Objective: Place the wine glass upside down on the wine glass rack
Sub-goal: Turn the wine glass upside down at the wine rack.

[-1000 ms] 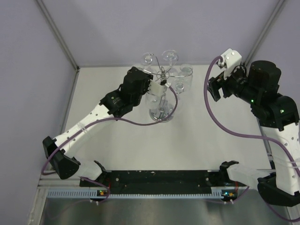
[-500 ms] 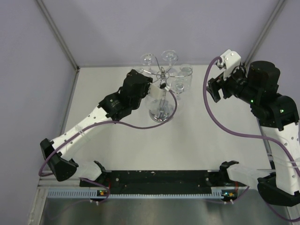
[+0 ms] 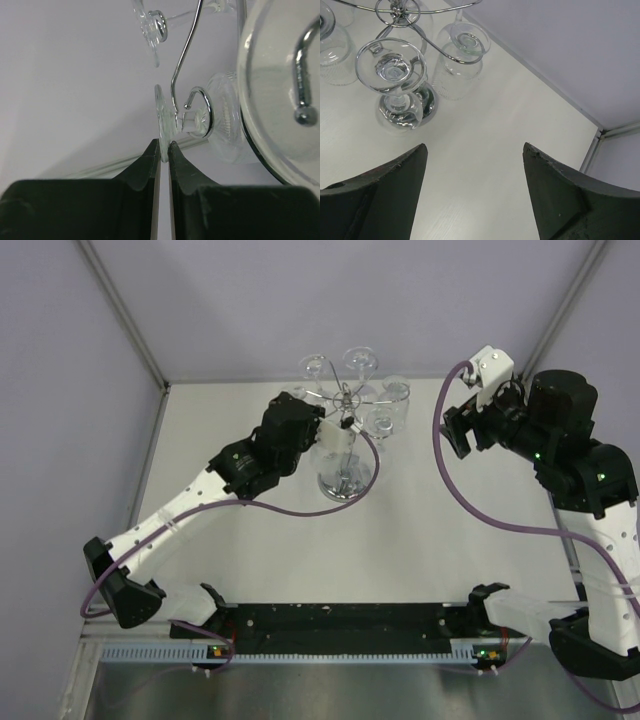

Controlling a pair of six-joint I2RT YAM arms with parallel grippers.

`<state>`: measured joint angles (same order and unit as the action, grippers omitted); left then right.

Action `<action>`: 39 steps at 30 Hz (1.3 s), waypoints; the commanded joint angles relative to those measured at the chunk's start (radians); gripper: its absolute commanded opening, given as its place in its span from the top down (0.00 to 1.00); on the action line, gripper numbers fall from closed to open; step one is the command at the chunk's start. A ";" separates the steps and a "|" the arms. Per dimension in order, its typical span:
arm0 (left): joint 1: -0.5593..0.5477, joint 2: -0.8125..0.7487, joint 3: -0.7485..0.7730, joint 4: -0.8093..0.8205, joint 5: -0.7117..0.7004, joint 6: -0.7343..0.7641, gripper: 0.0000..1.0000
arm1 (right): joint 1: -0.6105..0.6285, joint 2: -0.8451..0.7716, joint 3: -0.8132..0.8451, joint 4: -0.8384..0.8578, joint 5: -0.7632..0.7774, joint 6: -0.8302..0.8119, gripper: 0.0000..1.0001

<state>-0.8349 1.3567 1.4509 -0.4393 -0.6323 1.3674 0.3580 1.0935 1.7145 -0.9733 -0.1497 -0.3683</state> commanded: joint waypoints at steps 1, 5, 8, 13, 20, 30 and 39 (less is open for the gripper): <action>-0.006 -0.045 0.084 0.008 0.013 -0.082 1.00 | 0.007 0.002 -0.010 0.015 0.015 -0.014 0.23; -0.007 -0.037 0.105 -0.033 0.023 -0.116 1.00 | 0.007 0.005 -0.012 0.015 0.016 -0.015 0.23; -0.007 -0.042 0.101 -0.042 0.025 -0.126 1.00 | 0.009 0.005 -0.013 0.015 0.019 -0.018 0.23; -0.016 -0.044 0.103 -0.061 0.028 -0.145 1.00 | 0.007 0.003 -0.018 0.013 0.019 -0.017 0.23; -0.017 -0.031 0.106 -0.061 0.036 -0.157 1.00 | 0.007 0.006 -0.016 0.015 0.021 -0.020 0.23; -0.018 -0.005 0.106 -0.061 0.040 -0.175 0.96 | 0.007 0.006 -0.016 0.013 0.030 -0.027 0.23; -0.018 0.022 0.109 -0.055 0.031 -0.185 0.90 | 0.009 0.003 -0.020 0.010 0.039 -0.032 0.23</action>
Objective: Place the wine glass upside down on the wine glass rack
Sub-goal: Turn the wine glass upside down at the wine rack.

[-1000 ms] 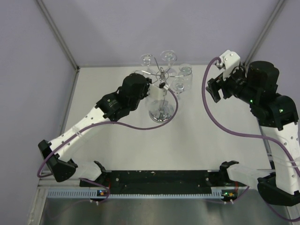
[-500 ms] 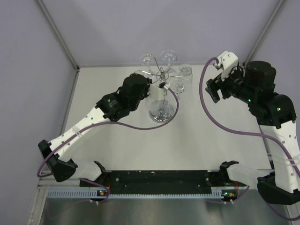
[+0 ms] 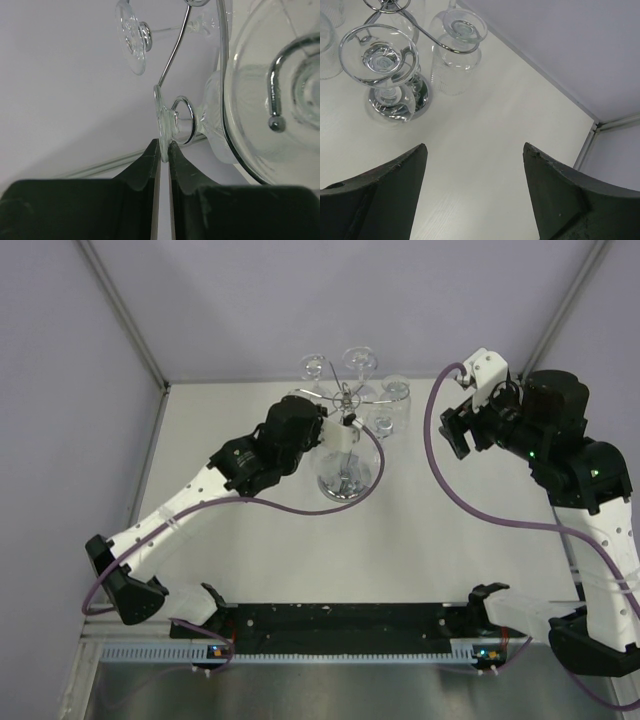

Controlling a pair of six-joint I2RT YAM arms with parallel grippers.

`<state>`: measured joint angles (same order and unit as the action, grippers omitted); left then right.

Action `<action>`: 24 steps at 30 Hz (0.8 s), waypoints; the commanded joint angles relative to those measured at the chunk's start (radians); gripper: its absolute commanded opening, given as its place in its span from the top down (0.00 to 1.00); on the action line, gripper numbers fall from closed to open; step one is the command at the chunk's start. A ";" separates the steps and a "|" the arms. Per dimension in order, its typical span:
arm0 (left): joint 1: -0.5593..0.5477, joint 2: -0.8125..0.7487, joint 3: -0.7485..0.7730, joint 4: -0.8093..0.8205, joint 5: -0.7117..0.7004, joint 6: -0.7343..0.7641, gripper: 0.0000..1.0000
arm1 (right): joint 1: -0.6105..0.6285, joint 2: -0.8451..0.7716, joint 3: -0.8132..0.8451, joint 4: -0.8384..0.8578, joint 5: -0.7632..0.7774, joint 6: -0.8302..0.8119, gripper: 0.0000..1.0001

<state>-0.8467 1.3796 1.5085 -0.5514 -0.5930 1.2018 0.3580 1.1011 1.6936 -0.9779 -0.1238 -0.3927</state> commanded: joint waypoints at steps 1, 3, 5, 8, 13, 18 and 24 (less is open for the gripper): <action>-0.008 -0.001 0.052 0.057 -0.008 -0.018 0.88 | 0.007 -0.003 0.001 0.016 0.013 -0.009 0.23; -0.008 -0.002 0.052 0.056 -0.010 -0.018 0.82 | 0.007 -0.004 0.001 0.015 0.016 -0.011 0.23; -0.008 -0.004 0.050 0.051 -0.011 -0.018 0.77 | 0.007 -0.004 0.000 0.016 0.016 -0.011 0.23; -0.009 -0.005 0.047 0.047 -0.013 -0.021 0.68 | 0.009 -0.001 -0.003 0.016 0.013 -0.011 0.23; -0.009 -0.014 0.036 0.042 -0.017 -0.027 0.62 | 0.007 -0.006 -0.009 0.016 0.013 -0.011 0.23; -0.014 -0.024 0.039 0.031 -0.027 -0.033 0.53 | 0.009 -0.010 -0.009 0.015 0.016 -0.011 0.23; -0.025 -0.037 0.064 -0.002 -0.039 -0.039 0.43 | 0.007 -0.014 -0.011 0.013 0.015 -0.011 0.23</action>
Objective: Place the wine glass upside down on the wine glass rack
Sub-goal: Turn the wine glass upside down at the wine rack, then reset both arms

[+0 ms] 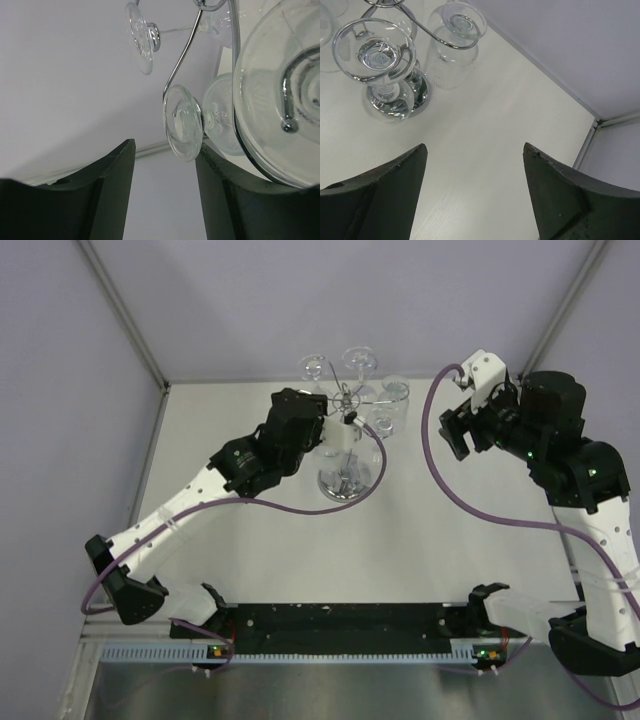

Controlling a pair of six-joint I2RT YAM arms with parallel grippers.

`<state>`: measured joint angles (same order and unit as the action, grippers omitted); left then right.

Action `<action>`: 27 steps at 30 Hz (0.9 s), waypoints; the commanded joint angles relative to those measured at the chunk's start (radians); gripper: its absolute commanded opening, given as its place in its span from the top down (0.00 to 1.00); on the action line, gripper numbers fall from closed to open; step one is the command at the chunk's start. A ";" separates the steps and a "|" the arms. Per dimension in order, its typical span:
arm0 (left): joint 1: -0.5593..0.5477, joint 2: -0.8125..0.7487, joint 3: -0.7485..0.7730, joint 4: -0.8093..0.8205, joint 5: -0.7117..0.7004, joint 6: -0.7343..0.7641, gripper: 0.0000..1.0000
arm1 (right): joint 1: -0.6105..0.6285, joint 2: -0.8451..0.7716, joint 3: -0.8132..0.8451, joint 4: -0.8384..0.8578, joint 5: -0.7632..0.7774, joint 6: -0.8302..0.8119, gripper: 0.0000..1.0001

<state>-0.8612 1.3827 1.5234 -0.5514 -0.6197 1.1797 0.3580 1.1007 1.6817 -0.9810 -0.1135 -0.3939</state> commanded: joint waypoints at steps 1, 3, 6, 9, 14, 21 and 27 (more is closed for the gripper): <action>-0.013 -0.040 0.055 -0.014 -0.011 -0.022 0.42 | 0.007 -0.016 -0.002 0.016 0.008 -0.008 0.23; -0.016 -0.042 0.078 -0.051 -0.002 -0.038 0.40 | 0.007 -0.019 -0.007 0.013 0.009 -0.008 0.23; -0.018 -0.039 0.118 -0.114 0.012 -0.069 0.35 | 0.007 -0.025 -0.016 0.015 0.014 -0.008 0.23; -0.018 -0.036 0.156 -0.177 0.034 -0.103 0.27 | 0.007 -0.033 -0.020 0.013 0.017 -0.008 0.23; -0.018 -0.053 0.190 -0.245 0.048 -0.140 0.16 | 0.007 -0.044 -0.023 0.005 0.023 -0.007 0.23; -0.009 -0.123 0.242 -0.274 0.055 -0.288 0.01 | 0.009 -0.091 -0.063 0.011 0.044 0.021 0.21; 0.095 -0.217 0.227 -0.243 0.139 -0.547 0.01 | 0.007 -0.137 -0.160 0.051 0.101 0.047 0.11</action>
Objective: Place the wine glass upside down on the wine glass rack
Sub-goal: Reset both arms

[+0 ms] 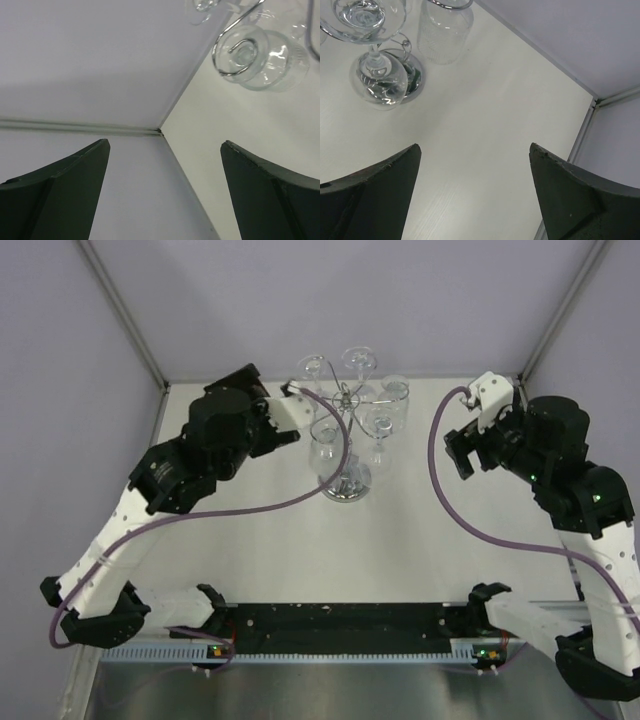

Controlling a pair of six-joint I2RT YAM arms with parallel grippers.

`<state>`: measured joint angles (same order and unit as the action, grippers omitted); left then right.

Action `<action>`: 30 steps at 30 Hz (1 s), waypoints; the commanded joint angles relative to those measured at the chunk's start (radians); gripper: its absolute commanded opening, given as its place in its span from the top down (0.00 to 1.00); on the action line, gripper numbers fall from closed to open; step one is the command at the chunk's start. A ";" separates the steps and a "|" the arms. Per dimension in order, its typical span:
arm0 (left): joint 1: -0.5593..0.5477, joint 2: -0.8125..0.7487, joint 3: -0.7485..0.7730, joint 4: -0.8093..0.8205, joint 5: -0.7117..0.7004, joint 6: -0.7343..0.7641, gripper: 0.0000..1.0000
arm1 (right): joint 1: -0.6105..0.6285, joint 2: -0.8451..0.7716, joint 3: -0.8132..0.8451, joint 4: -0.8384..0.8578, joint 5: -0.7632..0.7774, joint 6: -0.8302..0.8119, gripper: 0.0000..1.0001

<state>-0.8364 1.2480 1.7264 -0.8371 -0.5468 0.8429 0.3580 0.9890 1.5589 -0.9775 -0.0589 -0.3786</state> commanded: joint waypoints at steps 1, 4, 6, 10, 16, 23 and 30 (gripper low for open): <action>0.097 -0.097 0.009 0.058 0.085 -0.243 0.01 | 0.007 -0.027 -0.048 0.054 0.054 0.033 0.10; 0.166 -0.159 -0.074 0.133 0.114 -0.320 0.01 | 0.007 -0.038 -0.078 0.068 0.085 0.050 0.07; 0.212 -0.185 -0.119 0.173 0.136 -0.369 0.01 | 0.007 -0.049 -0.105 0.089 0.105 0.070 0.05; 0.318 -0.216 -0.197 0.233 0.197 -0.473 0.01 | 0.009 -0.072 -0.169 0.146 0.139 0.101 0.02; 0.428 -0.274 -0.344 0.346 0.284 -0.619 0.01 | 0.007 -0.125 -0.289 0.258 0.194 0.127 0.01; 0.517 -0.315 -0.487 0.461 0.338 -0.731 0.01 | 0.006 -0.182 -0.407 0.356 0.244 0.124 0.01; 0.595 -0.308 -0.583 0.547 0.381 -0.768 0.01 | -0.008 -0.181 -0.448 0.378 0.249 0.135 0.01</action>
<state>-0.2737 0.9447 1.1778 -0.4068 -0.2150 0.1299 0.3569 0.8185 1.1175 -0.6704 0.1688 -0.2649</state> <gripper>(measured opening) 0.987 0.986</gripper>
